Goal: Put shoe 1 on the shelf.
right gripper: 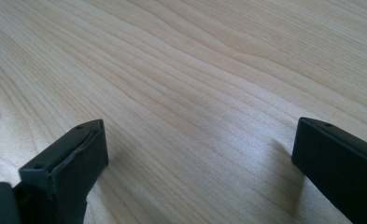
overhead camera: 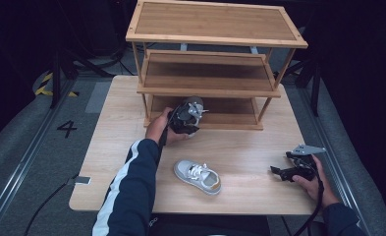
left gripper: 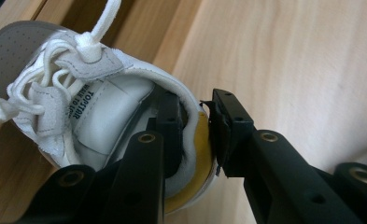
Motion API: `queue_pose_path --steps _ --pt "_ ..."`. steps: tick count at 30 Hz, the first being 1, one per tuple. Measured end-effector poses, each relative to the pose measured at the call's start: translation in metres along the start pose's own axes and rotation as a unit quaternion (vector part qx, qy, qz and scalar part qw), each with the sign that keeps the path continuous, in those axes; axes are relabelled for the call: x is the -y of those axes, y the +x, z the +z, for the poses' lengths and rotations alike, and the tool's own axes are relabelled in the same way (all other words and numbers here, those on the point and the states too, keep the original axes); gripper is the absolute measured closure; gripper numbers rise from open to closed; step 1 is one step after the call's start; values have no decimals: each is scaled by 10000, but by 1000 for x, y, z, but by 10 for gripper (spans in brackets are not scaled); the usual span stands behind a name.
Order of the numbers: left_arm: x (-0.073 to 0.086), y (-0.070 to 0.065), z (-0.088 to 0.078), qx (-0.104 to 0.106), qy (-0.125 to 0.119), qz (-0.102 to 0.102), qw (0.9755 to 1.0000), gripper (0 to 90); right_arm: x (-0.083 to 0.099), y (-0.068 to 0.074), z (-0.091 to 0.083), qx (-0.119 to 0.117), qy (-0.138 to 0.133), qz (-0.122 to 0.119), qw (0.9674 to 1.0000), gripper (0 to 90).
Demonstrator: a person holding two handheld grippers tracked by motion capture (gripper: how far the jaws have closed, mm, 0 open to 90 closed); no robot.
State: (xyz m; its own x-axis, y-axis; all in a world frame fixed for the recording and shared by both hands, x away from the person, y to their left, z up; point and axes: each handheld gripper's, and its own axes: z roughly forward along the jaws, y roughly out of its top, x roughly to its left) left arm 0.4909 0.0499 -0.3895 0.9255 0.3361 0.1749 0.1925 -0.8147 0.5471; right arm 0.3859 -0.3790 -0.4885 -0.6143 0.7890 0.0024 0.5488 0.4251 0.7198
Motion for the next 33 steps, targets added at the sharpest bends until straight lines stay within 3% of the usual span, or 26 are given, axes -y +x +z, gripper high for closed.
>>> queue_pose_path --steps 2,4,15,17,20,21,26,28,30,33 --pt "-4 5 8 -48 71 -9 10000 744 0 0 0 -1 0 2 10000 38" --pt "-9 11 18 -54 183 -177 9997 742 0 0 0 -1 0 1 10000 38" --pt "-11 17 42 53 407 -312 9987 717 0 0 0 13 2 23 10000 38" --pt "-9 20 43 40 278 -471 9985 702 0 0 -1 25 3 38 10000 38" --pt "-9 20 42 -90 203 -500 9985 670 0 0 -1 25 2 38 10000 39" --pt "-8 19 42 -174 172 -505 9984 629 1 0 -1 25 1 34 10000 39" --pt "-5 18 38 -180 144 -617 9978 512 1 0 -1 28 -7 33 10000 40" --pt "-3 17 32 -277 -91 -723 9970 469 1 0 -1 26 -3 47 10000 40" --pt "-5 16 20 -345 -398 -695 9962 438 1 0 -1 26 -4 45 10000 40" --pt "-6 11 7 -434 -523 -674 9954 421 1 0 -1 27 -4 45 10000 40"
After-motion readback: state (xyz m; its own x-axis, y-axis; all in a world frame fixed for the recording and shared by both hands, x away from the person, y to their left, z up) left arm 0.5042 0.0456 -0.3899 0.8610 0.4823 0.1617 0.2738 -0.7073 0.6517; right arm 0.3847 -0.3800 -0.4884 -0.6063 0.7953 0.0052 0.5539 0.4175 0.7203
